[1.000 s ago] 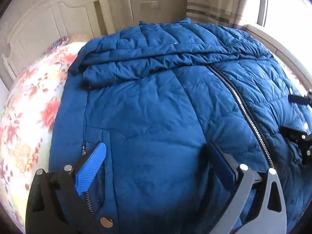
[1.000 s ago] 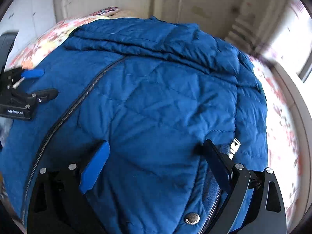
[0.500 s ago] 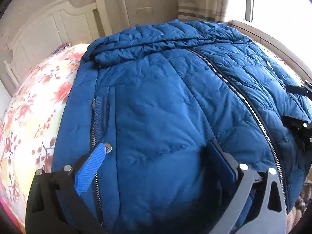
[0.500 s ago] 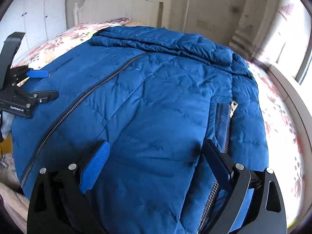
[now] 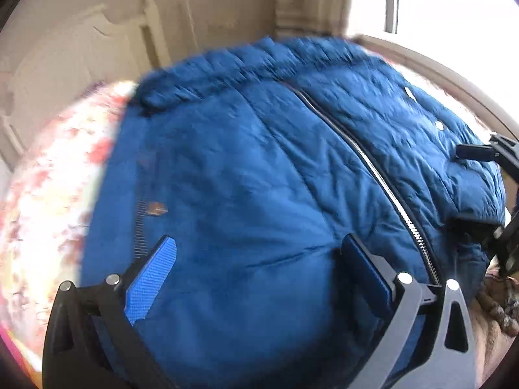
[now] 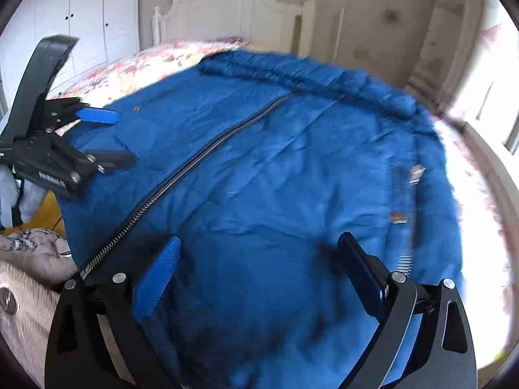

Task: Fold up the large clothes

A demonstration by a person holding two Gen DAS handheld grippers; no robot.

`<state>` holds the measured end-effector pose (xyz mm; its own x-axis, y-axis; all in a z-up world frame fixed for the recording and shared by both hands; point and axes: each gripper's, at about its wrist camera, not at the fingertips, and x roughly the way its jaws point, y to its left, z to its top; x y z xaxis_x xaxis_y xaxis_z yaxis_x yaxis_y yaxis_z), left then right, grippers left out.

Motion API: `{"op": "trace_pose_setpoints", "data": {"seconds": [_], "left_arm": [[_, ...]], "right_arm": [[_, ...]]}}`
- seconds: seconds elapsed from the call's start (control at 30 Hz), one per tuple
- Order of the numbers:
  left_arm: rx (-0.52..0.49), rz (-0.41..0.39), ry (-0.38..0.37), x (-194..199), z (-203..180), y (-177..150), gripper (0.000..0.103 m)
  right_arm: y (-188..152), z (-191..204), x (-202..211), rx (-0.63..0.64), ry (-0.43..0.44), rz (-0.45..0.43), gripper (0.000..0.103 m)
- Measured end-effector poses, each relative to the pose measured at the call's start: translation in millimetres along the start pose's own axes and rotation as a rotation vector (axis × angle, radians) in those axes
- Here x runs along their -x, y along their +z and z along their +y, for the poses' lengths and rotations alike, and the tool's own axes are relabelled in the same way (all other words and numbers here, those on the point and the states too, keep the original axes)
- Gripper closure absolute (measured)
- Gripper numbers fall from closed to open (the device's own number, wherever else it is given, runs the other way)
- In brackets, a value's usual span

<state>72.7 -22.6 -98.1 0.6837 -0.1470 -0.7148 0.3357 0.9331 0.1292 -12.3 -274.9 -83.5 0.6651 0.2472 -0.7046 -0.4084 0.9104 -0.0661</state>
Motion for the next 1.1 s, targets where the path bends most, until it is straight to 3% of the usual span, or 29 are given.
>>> {"op": "trace_pose_setpoints", "data": {"seconds": [0.07,0.13,0.2,0.33,0.43,0.53,0.67,0.77,0.9,1.0,1.1], "left_arm": [[0.031,-0.014,0.019,8,14,-7,0.002],[0.079,0.034,0.037,0,32,-23,0.002],[0.139,0.018,-0.013,-1,45,-35,0.002],[0.11,-0.009,0.016,15,44,-38,0.002],[0.166,-0.045,0.032,33,60,-44,0.002],[0.261,-0.049,0.027,44,84,-56,0.002],[0.326,-0.02,0.025,46,107,-72,0.003],[0.348,-0.002,-0.009,41,111,-83,0.003],[0.299,0.014,-0.009,39,99,-82,0.003],[0.268,0.02,-0.007,39,91,-82,0.008],[0.25,0.017,-0.001,39,88,-83,0.009]], "right_arm": [[-9,-13,15,-0.031,-0.039,-0.033,0.01],[-27,-34,12,-0.081,-0.062,0.005,0.01],[-41,-48,13,-0.15,-0.022,-0.012,0.009],[-48,-60,37,-0.181,-0.026,-0.039,0.01],[-61,-83,55,-0.253,-0.024,-0.052,0.01],[-92,-114,72,-0.389,-0.008,-0.028,0.02],[-129,-127,76,-0.509,0.051,-0.006,0.021],[-137,-123,68,-0.532,0.087,-0.011,0.021],[-123,-109,53,-0.484,0.111,0.004,0.025],[-112,-98,48,-0.43,0.053,0.017,0.026],[-117,-99,41,-0.455,0.062,0.024,0.028]]}}
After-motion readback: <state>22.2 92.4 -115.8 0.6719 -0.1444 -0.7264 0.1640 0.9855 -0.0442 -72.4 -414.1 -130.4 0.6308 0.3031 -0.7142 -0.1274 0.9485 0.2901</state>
